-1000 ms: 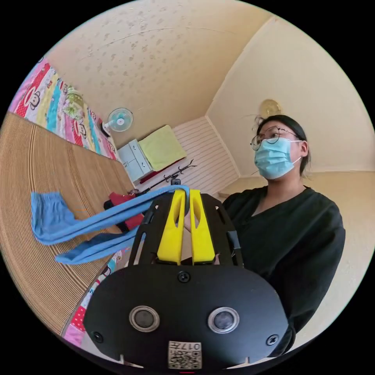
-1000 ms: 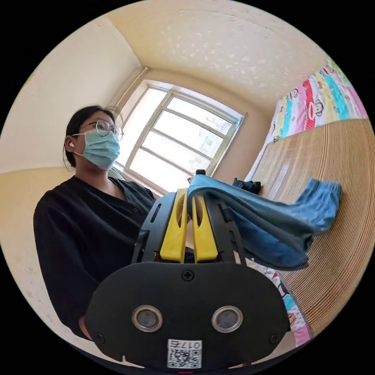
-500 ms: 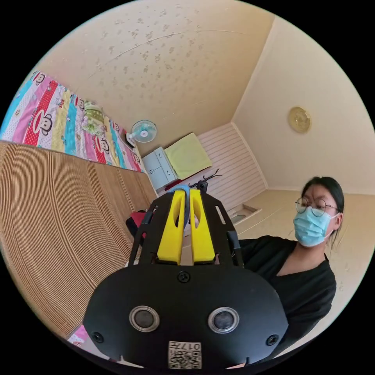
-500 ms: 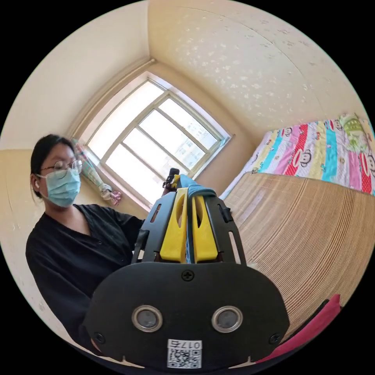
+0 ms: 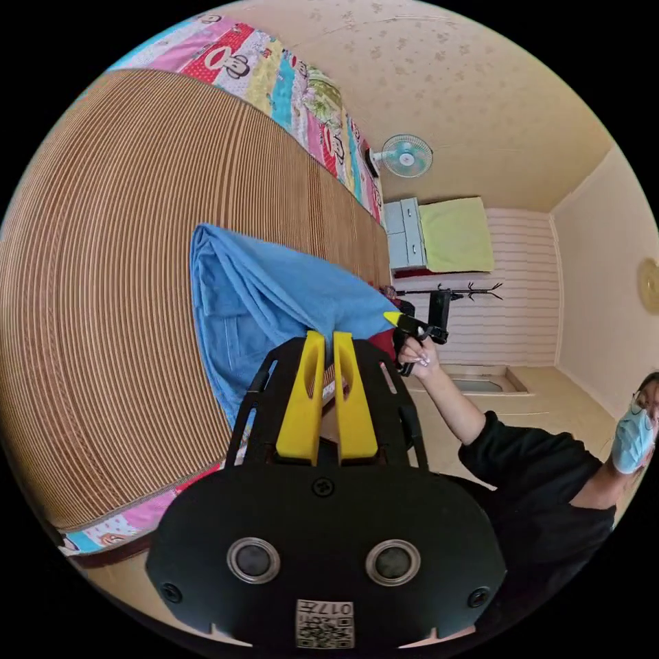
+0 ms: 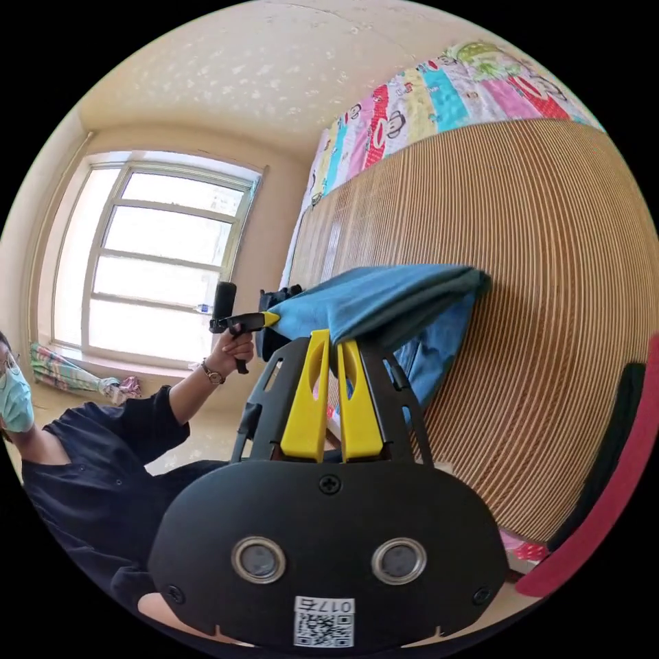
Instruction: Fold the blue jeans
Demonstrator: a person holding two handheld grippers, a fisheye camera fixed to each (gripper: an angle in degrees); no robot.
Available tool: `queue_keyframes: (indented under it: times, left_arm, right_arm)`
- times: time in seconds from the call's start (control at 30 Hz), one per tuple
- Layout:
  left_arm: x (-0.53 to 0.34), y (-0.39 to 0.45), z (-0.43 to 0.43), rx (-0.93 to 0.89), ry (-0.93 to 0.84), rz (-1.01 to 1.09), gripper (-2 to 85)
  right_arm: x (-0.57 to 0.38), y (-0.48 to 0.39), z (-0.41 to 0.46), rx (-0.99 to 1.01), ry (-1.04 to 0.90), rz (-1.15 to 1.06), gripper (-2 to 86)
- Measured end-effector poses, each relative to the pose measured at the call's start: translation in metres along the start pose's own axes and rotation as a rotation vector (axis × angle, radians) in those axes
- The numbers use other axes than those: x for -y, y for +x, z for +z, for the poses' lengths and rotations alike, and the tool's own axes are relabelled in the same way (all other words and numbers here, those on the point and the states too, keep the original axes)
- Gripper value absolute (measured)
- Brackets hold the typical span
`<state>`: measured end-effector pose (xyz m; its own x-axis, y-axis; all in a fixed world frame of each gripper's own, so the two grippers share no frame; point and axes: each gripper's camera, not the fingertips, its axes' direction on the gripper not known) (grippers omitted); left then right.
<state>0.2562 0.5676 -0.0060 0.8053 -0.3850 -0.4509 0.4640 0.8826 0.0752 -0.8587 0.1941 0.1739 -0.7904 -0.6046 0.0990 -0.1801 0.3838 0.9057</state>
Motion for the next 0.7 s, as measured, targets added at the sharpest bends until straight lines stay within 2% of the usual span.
queue_keyframes:
  times: [0.17, 0.33, 0.5, 0.7]
  left_arm:
    - [-0.074, -0.039, 0.034, 0.011, 0.011, -0.09, 0.1]
    - [-0.099, -0.063, 0.054, 0.109, -0.021, -0.205, 4.5]
    - [-0.081, -0.072, 0.026, 0.062, 0.066, -0.233, 11.4]
    - [-0.017, -0.09, 0.024, 0.057, 0.103, -0.211, 13.4]
  right_arm:
    - [-0.121, 0.089, 0.056, 0.202, 0.055, 0.238, 2.0]
    - [-0.179, 0.153, 0.091, 0.215, 0.072, 0.468, 4.1]
    - [-0.166, 0.172, 0.067, 0.13, 0.096, 0.513, 10.0]
    - [-0.101, 0.191, 0.068, 0.098, 0.045, 0.446, 13.6]
